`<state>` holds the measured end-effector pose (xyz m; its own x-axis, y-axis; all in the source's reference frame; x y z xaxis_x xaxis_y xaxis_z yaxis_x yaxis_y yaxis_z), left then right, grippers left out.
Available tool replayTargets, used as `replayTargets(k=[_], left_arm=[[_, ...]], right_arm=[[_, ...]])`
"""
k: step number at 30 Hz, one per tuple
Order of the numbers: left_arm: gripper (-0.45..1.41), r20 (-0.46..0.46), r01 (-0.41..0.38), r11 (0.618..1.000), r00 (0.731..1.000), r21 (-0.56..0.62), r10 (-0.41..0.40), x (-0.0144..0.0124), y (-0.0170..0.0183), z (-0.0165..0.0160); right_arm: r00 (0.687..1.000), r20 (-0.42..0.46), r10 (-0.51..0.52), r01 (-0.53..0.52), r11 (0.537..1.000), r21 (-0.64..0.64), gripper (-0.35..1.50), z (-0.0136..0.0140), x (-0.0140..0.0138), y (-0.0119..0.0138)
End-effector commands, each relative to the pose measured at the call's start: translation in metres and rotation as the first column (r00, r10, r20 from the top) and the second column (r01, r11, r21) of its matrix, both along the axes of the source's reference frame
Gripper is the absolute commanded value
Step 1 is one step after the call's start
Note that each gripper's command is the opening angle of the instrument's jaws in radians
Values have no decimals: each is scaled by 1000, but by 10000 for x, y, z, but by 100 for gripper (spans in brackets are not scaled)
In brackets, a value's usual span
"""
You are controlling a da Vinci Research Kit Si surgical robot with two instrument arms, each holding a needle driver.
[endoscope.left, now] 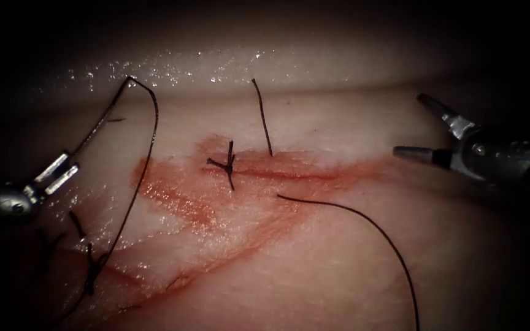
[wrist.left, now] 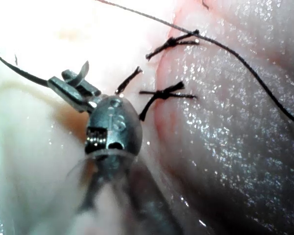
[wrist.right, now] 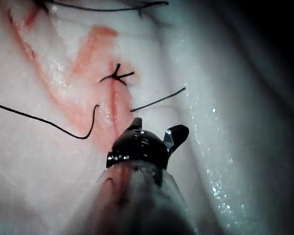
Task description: Wound Closure
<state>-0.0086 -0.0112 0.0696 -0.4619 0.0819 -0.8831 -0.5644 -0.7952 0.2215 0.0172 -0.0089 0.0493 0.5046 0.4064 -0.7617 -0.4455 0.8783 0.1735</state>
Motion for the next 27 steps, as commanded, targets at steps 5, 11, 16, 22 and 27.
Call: replayTargets(k=[5, 11, 16, 22, 27], left_arm=[[-45, 2, -3, 1000, 1000, 1, 3, -4, -2, 7], [-45, 2, -3, 1000, 1000, 1, 3, -4, -2, 7], [-45, 3, -4, 1000, 1000, 1, 4, -3, -2, 7], [-45, 4, -6, 1000, 1000, 1, 6, -2, -2, 7], [-45, 4, -6, 1000, 1000, 1, 6, -2, -2, 7]], right_arm=[[936, -221, 272, -190, 923, 334, 136, 78, 25, 30], [901, -267, 341, -180, 855, 487, 131, 139, 55, 28], [895, -276, 349, -154, 826, 543, 135, 165, 78, 21], [883, -344, 319, -52, 795, 605, 93, 168, 113, 19], [892, -344, 294, -28, 795, 606, 94, 175, 132, 23]])
